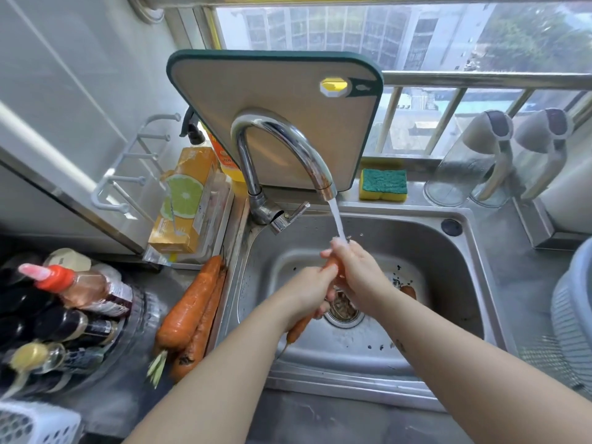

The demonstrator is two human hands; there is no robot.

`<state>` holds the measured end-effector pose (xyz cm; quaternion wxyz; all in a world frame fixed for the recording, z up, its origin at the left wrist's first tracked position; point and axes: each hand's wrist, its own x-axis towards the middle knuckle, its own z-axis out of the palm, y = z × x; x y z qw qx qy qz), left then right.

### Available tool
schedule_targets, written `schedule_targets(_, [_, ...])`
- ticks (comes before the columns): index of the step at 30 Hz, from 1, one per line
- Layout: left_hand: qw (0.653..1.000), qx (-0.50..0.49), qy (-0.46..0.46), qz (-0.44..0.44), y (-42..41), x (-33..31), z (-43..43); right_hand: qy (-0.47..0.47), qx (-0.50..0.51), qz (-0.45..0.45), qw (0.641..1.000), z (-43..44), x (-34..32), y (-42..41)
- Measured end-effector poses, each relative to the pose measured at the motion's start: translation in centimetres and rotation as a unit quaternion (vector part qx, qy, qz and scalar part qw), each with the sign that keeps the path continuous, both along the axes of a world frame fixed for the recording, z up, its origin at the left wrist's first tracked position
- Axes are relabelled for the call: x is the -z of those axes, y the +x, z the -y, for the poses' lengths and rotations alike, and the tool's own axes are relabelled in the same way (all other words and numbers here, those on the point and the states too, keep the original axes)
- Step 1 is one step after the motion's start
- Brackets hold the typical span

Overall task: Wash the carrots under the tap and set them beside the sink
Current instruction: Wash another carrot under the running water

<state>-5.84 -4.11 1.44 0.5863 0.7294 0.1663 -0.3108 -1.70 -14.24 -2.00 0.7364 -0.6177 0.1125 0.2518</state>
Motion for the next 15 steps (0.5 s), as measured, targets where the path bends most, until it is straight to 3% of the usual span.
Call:
schedule_targets(2, [0.999,0.020,0.030,0.034,0.1,-0.1,0.1,0.005,-0.021,-0.002,1.000,-0.1,0.1,-0.1])
schedule_targets(5, [0.969,0.077,0.203,0.120,-0.4,-0.2,1.1,-0.131,0.020,0.046,0.990,-0.5,0.4,0.5])
schedule_targets(8, [0.932,0.106,0.301,0.174,-1.0,-0.3,2.0,-0.073,0.103,-0.019,0.992,-1.2,-0.1,1.3])
schedule_targets(11, [0.933,0.085,0.303,0.176,-1.1,0.0,1.3,0.013,0.129,-0.094,0.987,-1.1,-0.7,1.4])
schedule_targets(15, [0.945,0.081,0.296,0.117,-0.2,0.2,0.5,-0.032,0.007,-0.039,0.999,-0.9,-0.3,-0.5])
